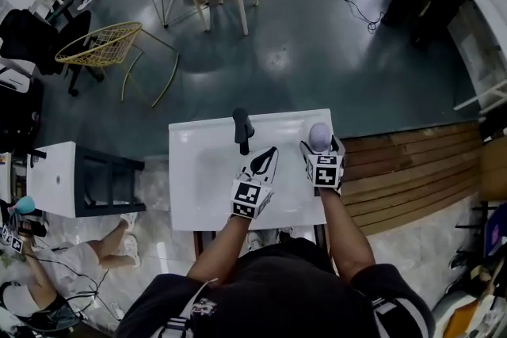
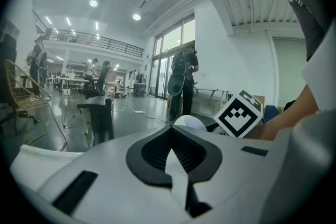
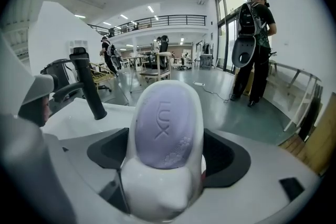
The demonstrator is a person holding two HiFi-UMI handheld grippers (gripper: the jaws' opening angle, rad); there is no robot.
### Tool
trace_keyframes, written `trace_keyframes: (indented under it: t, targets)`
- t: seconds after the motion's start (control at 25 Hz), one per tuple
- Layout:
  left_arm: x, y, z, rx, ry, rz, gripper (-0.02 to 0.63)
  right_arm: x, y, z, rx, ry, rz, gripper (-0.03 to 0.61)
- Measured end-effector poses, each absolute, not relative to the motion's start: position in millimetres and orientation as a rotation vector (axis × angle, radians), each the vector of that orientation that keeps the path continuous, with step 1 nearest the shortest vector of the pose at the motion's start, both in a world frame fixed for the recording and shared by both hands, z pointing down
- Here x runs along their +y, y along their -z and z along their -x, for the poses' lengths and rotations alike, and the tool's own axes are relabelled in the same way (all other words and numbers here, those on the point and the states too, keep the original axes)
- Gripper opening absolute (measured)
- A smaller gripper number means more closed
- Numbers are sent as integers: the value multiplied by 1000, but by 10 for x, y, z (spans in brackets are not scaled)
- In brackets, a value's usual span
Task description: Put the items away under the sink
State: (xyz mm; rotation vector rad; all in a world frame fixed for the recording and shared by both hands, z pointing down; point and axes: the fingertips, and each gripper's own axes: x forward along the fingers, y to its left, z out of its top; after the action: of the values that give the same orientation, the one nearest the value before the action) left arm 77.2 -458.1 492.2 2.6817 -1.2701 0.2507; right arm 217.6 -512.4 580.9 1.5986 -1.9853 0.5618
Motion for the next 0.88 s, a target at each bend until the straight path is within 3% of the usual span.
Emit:
trace_keyframes:
  t: [0.88]
  targets:
    - [-3108, -4430, 133, -1345, -154, -2728, 6, -3446, -5039, -1240, -2101, -481, -1616, 456]
